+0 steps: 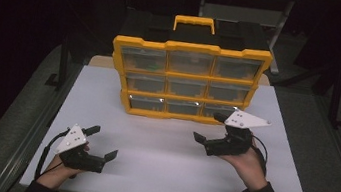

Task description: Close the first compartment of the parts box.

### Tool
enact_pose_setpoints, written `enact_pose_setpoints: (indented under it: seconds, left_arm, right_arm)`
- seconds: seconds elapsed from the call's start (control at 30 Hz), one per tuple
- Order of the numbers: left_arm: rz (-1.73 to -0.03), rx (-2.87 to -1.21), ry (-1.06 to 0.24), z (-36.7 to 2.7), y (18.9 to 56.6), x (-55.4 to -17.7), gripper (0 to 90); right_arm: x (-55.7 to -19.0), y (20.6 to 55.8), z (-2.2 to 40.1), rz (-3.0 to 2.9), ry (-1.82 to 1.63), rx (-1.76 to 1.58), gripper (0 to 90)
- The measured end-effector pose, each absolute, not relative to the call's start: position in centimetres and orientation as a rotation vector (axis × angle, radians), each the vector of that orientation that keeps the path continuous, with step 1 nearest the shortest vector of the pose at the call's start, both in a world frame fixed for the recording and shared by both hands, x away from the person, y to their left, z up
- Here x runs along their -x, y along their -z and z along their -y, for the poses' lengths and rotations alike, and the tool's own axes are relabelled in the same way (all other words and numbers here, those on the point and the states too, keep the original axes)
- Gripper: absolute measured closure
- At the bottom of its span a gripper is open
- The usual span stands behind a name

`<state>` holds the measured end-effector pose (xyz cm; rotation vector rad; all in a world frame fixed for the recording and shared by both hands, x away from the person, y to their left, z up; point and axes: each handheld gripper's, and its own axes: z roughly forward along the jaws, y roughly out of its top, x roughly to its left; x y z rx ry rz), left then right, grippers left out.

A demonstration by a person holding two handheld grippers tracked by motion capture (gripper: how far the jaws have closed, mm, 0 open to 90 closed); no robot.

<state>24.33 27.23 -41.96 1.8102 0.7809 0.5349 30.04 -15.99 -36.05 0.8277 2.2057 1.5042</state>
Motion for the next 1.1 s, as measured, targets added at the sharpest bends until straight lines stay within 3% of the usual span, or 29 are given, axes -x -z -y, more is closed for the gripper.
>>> enact_pose_setpoints:
  seconds: [0.57, 1.1]
  left_arm:
    - [-0.752, -1.836, -0.528, -26.6, 42.0, -24.0, 0.0]
    - [-0.758, -1.824, -0.536, -26.8, 41.9, -24.0, 0.0]
  right_arm:
    - [-26.2, 40.3, 21.1, -2.128, -1.489, -0.977, 5.8]
    - [-24.8, 42.8, 23.1, -2.113, -1.435, -1.044, 5.8]
